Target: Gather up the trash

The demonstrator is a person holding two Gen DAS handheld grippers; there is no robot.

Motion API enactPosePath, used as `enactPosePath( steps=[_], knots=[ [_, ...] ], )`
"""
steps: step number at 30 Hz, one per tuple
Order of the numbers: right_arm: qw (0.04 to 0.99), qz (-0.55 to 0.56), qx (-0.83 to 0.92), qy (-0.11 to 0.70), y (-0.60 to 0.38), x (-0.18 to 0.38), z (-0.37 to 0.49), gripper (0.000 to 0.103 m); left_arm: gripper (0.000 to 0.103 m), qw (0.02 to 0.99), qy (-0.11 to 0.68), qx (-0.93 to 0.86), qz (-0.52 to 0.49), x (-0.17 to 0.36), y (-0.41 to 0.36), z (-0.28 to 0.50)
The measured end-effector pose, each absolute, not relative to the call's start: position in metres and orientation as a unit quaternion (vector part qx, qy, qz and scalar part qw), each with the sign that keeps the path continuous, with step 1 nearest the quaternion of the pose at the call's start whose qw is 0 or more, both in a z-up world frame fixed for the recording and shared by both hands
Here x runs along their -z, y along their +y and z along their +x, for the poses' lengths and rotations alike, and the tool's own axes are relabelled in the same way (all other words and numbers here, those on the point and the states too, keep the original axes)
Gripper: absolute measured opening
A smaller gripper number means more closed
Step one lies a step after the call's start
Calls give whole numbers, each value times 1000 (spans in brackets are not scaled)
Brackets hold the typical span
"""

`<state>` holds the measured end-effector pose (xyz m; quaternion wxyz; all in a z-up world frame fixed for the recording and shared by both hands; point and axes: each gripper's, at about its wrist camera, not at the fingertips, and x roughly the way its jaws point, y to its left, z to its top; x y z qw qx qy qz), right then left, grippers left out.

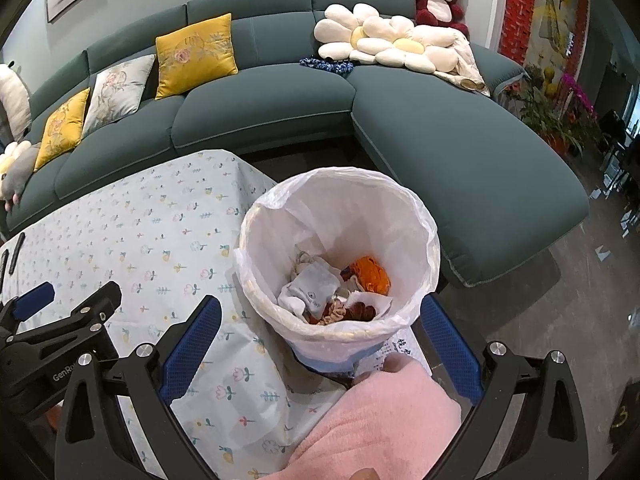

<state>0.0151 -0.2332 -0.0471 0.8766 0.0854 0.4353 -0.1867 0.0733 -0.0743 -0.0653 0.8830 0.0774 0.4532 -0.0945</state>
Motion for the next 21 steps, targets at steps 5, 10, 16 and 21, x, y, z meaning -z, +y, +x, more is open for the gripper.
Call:
enactPosePath(
  steps=[5, 10, 16, 21],
  knots=[
    [875, 87, 190, 436, -235, 50, 12, 96, 92, 883, 454, 92, 73, 67, -74, 71],
    [875, 84, 192, 436, -234, 51, 11, 96, 92, 884, 453, 90, 67, 67, -74, 68],
    [875, 85, 193, 436, -236, 54, 8, 96, 92, 885, 452, 90, 69, 66, -76, 65],
    [874, 84, 195, 438, -237, 57, 6, 96, 92, 885, 451, 88, 72, 67, -78, 64]
  ],
)
